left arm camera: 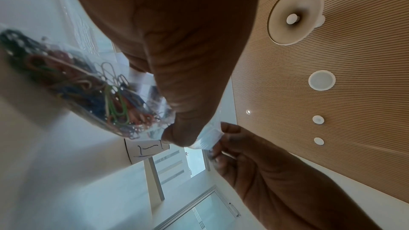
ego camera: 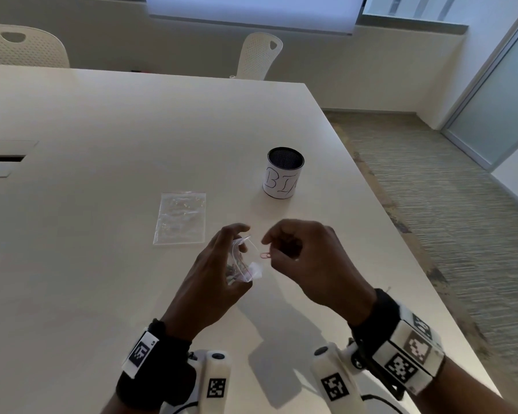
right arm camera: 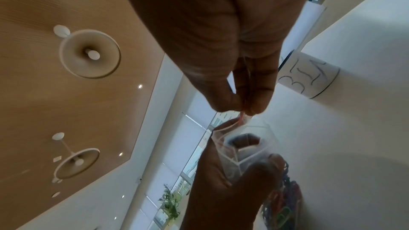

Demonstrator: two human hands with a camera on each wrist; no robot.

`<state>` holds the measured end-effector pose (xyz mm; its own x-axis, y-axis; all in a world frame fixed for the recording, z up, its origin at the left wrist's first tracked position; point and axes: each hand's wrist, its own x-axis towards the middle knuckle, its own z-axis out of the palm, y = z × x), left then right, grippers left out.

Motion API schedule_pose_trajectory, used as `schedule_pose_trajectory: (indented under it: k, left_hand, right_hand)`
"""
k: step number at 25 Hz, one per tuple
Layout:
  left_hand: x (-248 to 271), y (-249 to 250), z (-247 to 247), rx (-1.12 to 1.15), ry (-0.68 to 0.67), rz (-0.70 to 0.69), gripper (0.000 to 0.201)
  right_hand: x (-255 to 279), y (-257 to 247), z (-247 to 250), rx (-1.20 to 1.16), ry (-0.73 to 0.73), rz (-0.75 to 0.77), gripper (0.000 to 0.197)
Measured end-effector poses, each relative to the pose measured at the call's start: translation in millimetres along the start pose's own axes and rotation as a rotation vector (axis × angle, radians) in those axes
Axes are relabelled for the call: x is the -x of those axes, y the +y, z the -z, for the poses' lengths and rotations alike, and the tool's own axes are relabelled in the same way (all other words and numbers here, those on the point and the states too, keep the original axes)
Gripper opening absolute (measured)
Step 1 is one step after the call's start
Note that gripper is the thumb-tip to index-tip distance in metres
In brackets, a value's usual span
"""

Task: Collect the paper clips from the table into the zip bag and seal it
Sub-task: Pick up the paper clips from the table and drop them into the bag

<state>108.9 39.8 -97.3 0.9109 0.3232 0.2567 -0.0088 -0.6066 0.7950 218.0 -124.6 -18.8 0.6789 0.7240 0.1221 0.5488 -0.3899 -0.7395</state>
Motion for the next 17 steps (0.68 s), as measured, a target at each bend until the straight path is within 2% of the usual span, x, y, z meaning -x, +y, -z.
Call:
schedule_pose_trajectory:
  k: [5, 7, 9, 10, 13, 17]
  left_hand:
    - [-1, -2, 1, 0.013, 0.0, -0.007, 0.073]
    - [-2, -3, 2, 0.012, 0.011, -0.005, 0.074]
    - [-2, -6, 2, -0.001, 0.023, -0.003, 0.076]
    - [-2, -6, 2, -0.005, 0.026, 0.0, 0.078]
    - [-2, -6, 1, -0.01, 0.03, -0.006, 0.077]
    - [-2, -2, 4, 0.003, 0.044, -0.013, 0.075]
  right_hand:
    - [-6, -8, -14, -0.109, 0.012, 0.119, 0.01]
    - [2, -6, -10, 0.054, -0.081, 0.141, 0.018]
    - [10, -4, -10, 0.244, -0.233, 0.102, 0.031]
    - [12, -4, -11, 0.255, -0.272, 0.074, 0.031]
    - [12, -3, -18, 0.13, -0.234, 0.022, 0.015]
    - [4, -1, -18, 0.072, -0.202, 0.052, 0.006]
